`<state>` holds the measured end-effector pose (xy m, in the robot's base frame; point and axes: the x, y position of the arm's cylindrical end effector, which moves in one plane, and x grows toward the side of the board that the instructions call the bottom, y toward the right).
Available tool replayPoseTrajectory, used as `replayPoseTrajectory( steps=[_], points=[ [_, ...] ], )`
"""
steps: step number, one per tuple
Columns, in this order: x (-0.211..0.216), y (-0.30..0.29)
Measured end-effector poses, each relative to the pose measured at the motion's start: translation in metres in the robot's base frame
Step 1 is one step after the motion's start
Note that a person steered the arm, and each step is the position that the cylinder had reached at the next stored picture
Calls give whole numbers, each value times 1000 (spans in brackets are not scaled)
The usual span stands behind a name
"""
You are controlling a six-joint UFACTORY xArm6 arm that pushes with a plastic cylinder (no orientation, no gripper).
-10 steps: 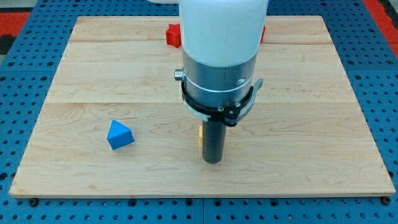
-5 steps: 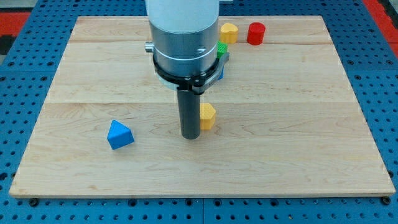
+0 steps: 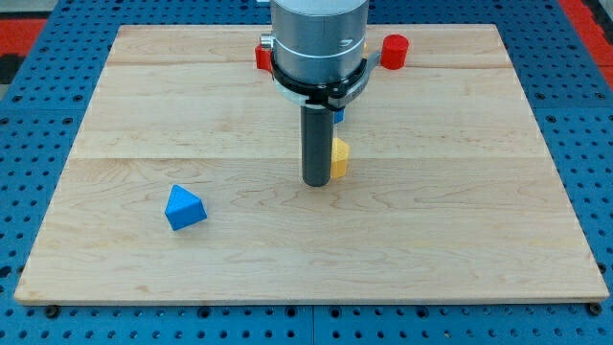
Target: Push the yellow hexagon towards the center of the board
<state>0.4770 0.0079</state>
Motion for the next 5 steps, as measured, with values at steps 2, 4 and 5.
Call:
replayPoseTrajectory(
  steps=[2, 4, 5],
  points=[
    [0, 11],
    [-3, 41],
    [-12, 41]
  ],
)
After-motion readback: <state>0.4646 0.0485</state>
